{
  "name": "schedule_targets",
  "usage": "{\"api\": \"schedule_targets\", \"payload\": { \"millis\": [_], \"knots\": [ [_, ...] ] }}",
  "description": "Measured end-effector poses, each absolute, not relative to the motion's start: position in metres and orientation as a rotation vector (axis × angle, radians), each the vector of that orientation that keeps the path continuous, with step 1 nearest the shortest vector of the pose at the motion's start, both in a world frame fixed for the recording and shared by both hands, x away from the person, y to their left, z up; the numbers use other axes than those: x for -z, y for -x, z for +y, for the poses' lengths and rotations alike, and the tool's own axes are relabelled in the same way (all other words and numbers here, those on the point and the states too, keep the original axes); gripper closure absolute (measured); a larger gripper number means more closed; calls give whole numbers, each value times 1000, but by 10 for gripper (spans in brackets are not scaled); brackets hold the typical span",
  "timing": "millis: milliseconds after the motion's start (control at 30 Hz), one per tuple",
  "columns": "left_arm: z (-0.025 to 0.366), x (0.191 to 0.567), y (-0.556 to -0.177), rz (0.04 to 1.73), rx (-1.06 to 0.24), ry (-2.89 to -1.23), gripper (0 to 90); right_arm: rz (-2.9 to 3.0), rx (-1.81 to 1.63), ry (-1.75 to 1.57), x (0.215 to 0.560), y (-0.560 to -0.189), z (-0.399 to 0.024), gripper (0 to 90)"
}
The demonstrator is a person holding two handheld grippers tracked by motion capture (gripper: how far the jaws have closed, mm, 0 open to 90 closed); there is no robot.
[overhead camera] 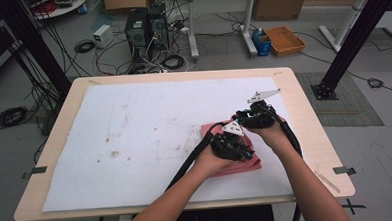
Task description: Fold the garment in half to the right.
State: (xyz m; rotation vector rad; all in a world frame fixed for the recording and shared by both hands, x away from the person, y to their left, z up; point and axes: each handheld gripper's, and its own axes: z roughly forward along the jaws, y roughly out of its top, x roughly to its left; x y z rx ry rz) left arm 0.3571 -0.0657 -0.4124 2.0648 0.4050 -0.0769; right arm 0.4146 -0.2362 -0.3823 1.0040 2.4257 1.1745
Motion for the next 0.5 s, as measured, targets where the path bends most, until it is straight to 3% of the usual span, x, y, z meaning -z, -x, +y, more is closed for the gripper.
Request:
{"api": "schedule_targets", "payload": {
  "millis": [100,200,500],
  "knots": [
    [-60,411,-357,421,55,-2073,547,2390,-1188,-1046,381,-415,-241,535],
    [-46,409,-356,442,32,-2061,504,2369,-1197,-1045,380,-415,-242,490],
    [51,407,-349,592,-144,-2028,444,2432,-1166,-949,381,-415,-212,465]
  ]
}}
